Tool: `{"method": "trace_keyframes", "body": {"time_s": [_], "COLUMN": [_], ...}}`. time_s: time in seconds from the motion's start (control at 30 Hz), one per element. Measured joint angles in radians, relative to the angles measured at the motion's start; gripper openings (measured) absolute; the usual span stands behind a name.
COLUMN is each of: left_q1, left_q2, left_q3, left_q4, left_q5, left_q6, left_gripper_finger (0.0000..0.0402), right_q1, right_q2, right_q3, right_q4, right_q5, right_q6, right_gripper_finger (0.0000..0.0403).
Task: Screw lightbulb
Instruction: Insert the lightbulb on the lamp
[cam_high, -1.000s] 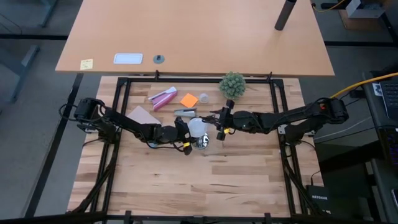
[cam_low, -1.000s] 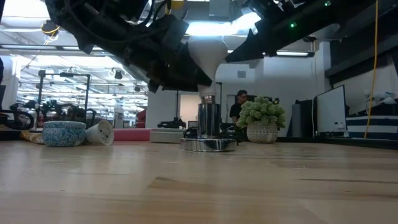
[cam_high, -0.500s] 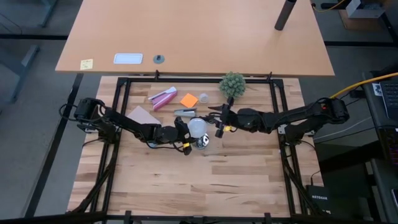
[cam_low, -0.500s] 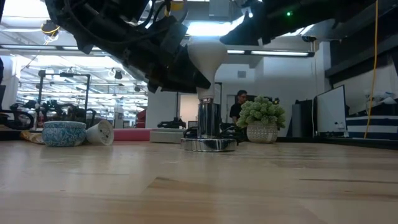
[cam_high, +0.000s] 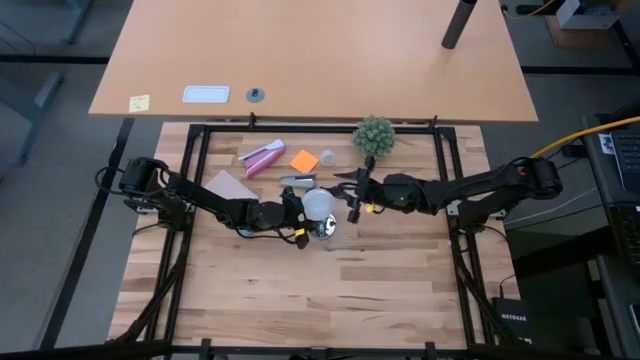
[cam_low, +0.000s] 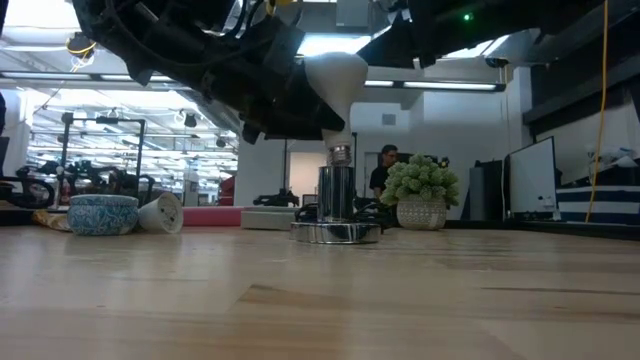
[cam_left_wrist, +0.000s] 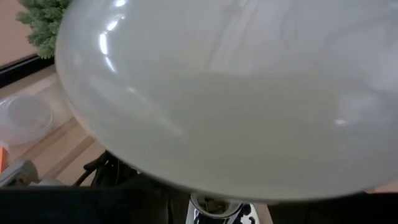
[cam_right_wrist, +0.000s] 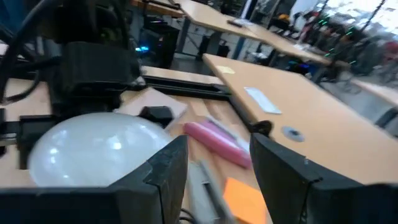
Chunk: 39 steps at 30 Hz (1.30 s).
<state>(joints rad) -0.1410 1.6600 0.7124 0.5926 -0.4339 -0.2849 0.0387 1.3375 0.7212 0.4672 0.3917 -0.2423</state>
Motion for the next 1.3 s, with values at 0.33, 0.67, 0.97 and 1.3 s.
{"method": "trace_keyframes", "body": {"time_s": [0.33, 0.67, 0.97, 1.3], "left_q1": [0.001, 0.026, 0.116, 0.098], "left_q2": [0.0, -0.028, -0.037, -0.037], "left_q3": [0.051, 0.087, 0.087, 0.087], "left_q4": [-0.008, -0.017, -0.164, -0.21], "left_q5": [0.0, 0.031, 0.171, 0.188], "left_q6": [0.053, 0.131, 0.047, 0.004], "left_gripper_finger": [0.0155, 0.0155, 0.0155, 0.0155], "right_q1": [0.0, 0.0, 0.0, 0.0], "right_q2": [-0.104, -0.176, -0.184, -0.177], "right_q3": [0.0, 0.0, 0.0, 0.0], "right_q4": [-0.008, -0.084, -0.107, -0.157], "right_q5": [0.027, 0.027, 0.022, -0.048], "right_q6": [-0.028, -0.028, -0.027, 0.055], "right_gripper_finger": [0.0179, 0.0179, 0.0179, 0.0179]}}
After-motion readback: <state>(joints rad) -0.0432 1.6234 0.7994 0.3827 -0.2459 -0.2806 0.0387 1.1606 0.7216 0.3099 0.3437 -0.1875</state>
